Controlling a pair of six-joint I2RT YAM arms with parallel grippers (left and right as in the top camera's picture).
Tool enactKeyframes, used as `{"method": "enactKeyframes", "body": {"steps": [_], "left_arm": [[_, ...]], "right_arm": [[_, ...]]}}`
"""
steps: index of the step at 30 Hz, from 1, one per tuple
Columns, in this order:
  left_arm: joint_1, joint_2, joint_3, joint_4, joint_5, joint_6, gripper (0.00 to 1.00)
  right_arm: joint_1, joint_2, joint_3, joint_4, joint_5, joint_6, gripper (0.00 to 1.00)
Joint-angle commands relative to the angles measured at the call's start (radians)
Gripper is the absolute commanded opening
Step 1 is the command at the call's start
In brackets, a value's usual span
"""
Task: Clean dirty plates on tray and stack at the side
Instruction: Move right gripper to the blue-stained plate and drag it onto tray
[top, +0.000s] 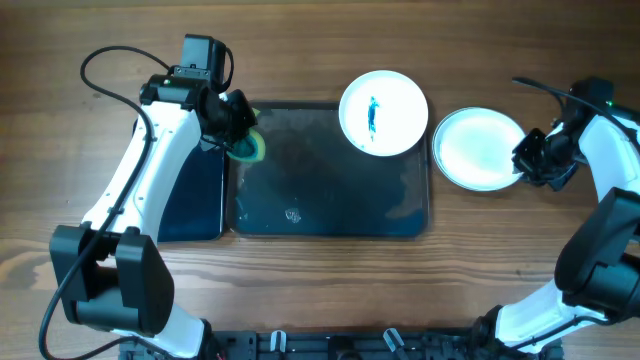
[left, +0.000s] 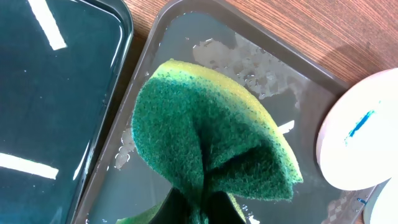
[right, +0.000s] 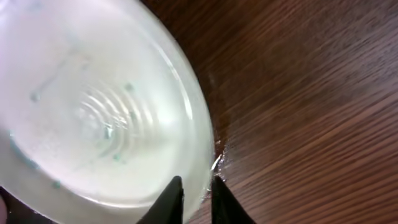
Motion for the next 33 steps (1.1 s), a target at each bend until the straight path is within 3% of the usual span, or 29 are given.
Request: {"method": "enactKeyframes", "body": {"steps": [1,7,10,15,20,33], "left_arm": [[-0.004,0.010,0.003,0.007,-0.010,-0.013,0.04],[-0.004,0.010,0.003,0.006,-0.010,-0.013,0.04],[-0.004,0.010,0.003,0.006,-0.010,-0.013,0.04],[-0.004,0.010,0.003,0.006,-0.010,-0.013,0.04],[-0.004,0.010,0.003,0.006,-0.010,-0.014,0.04],[-0.004,0.010,0.003,0.006,-0.021,-0.014,0.04]], "right_arm": [[0.005,-0.031,0.014,-0.027,-0.053,-0.049,0.22],[0.016,-0.093,0.090,-0.033,-0.259,-0.193,0.35],[0.072,-0.104,0.156,-0.031,-0.318,-0.266,0.36],[0.231,-0.103,0.242,-0.011,-0.221,-0.300,0.45],[0.369,-0.083,0.253,0.090,-0.134,-0.290,0.62],[0.421,0.176,0.253,0.191,-0.159,-0.383,0.56]]}}
